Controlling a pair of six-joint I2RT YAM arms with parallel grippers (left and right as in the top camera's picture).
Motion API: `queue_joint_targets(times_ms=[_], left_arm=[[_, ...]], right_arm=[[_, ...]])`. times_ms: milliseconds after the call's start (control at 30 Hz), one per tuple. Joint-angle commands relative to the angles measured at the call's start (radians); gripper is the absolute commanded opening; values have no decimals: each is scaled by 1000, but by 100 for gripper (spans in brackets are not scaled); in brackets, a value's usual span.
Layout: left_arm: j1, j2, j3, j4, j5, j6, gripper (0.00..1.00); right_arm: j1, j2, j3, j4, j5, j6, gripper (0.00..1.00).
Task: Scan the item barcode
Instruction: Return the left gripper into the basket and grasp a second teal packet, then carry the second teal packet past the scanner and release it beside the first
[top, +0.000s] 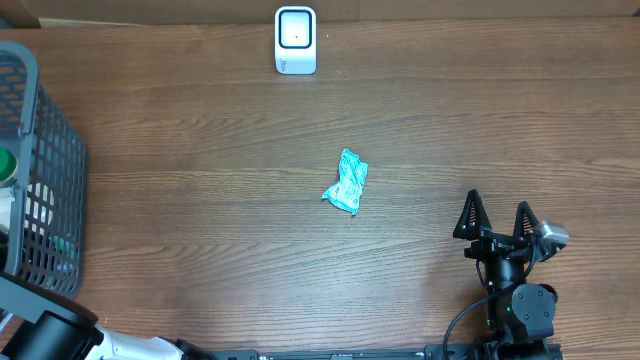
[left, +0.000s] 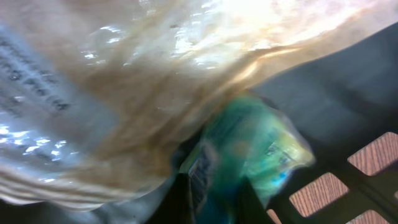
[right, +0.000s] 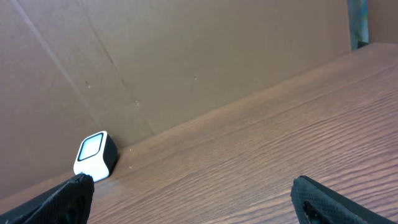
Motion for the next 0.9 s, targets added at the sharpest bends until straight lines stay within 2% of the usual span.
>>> queue_joint_targets(times_ms=[0, 133, 300, 433, 600, 867], left_arm=[[-2, -3, -17, -5, 4, -3, 4], [-2, -4, 22, -66, 27, -50, 4], [-2, -12, 156, -187, 169, -53, 4], [-2, -43, 341, -303, 287, -122, 4], [-2, -110, 548, -388, 312, -172, 4], [-70, -308, 755, -253, 405, -231, 4]], right_arm=[[8, -11, -11, 5, 14, -7, 100], [8, -11, -11, 5, 14, -7, 100], [8, -11, -11, 5, 14, -7, 100], [8, -11, -11, 5, 14, -7, 100], [8, -11, -11, 5, 14, -7, 100], [8, -11, -11, 5, 14, -7, 100]])
